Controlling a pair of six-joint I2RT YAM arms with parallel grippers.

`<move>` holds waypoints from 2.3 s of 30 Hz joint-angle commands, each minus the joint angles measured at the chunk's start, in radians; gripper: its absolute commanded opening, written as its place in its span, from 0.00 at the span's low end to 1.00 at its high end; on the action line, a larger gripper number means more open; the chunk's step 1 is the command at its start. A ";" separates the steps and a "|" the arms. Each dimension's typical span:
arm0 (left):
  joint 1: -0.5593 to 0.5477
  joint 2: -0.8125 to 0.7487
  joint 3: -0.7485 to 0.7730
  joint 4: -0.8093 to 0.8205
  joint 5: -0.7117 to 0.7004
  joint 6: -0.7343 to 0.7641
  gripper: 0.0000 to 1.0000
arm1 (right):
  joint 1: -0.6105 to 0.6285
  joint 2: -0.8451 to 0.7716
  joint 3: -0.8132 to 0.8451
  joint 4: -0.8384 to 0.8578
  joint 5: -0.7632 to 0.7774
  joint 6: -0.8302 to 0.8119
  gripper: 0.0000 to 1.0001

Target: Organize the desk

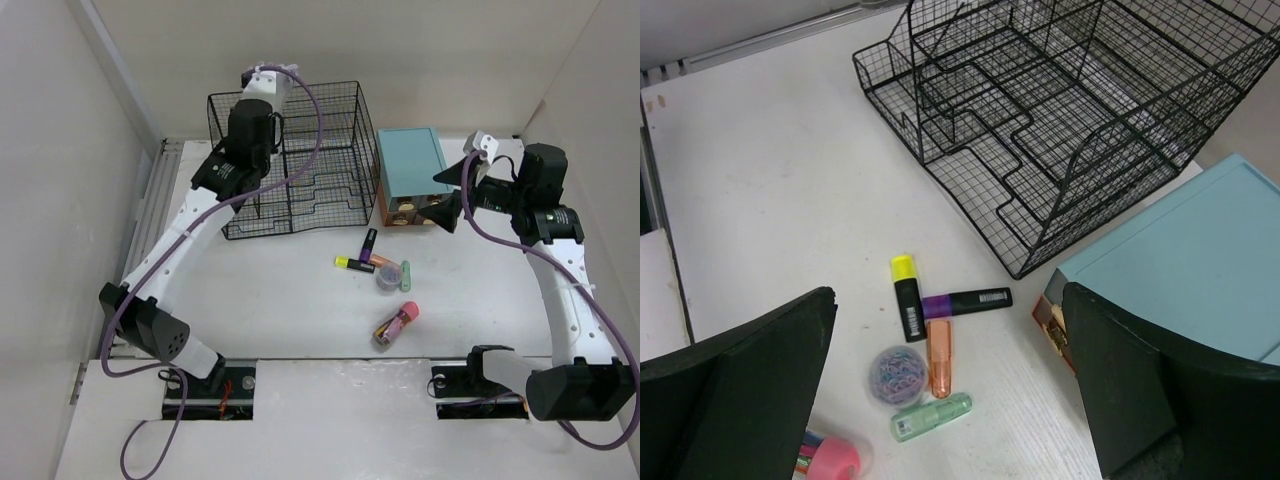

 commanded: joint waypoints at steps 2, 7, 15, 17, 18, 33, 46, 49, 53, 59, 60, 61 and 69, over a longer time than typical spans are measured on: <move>0.032 0.003 0.105 0.177 0.048 -0.014 0.00 | -0.005 -0.007 0.000 0.029 -0.033 -0.010 1.00; 0.066 0.061 0.106 0.186 0.117 -0.066 0.00 | -0.005 -0.007 0.000 0.029 -0.033 -0.010 1.00; 0.075 0.122 0.086 0.277 0.091 -0.086 0.00 | -0.005 0.002 0.000 0.020 -0.033 -0.019 1.00; 0.075 0.135 0.075 0.318 0.079 -0.086 0.00 | -0.005 0.002 -0.009 0.020 -0.033 -0.028 1.00; 0.075 0.145 0.061 0.335 0.065 -0.086 0.00 | -0.005 0.002 -0.009 0.010 -0.033 -0.028 1.00; 0.075 0.147 -0.269 0.727 -0.032 -0.083 0.00 | -0.005 0.021 -0.009 -0.029 -0.042 -0.091 1.00; 0.085 0.145 -0.404 0.860 -0.035 -0.118 0.00 | -0.005 0.039 -0.009 -0.066 -0.070 -0.138 1.00; 0.085 0.145 -0.427 0.860 -0.035 -0.128 0.00 | -0.005 0.039 -0.009 -0.075 -0.070 -0.139 1.00; 0.085 0.165 -0.463 0.860 -0.026 -0.151 0.00 | -0.005 0.039 0.000 -0.075 -0.070 -0.148 1.00; 0.074 0.175 -0.512 0.860 -0.026 -0.151 0.00 | -0.005 0.039 0.000 -0.075 -0.079 -0.148 1.00; 0.074 0.175 -0.513 0.860 -0.036 -0.151 0.00 | -0.005 0.039 0.000 -0.075 -0.079 -0.148 1.00; 0.062 0.175 -0.525 0.870 -0.036 -0.142 0.00 | -0.005 0.039 0.000 -0.084 -0.079 -0.148 1.00; 0.031 0.130 -0.575 0.879 -0.079 -0.112 0.00 | -0.005 0.039 0.000 -0.084 -0.088 -0.148 1.00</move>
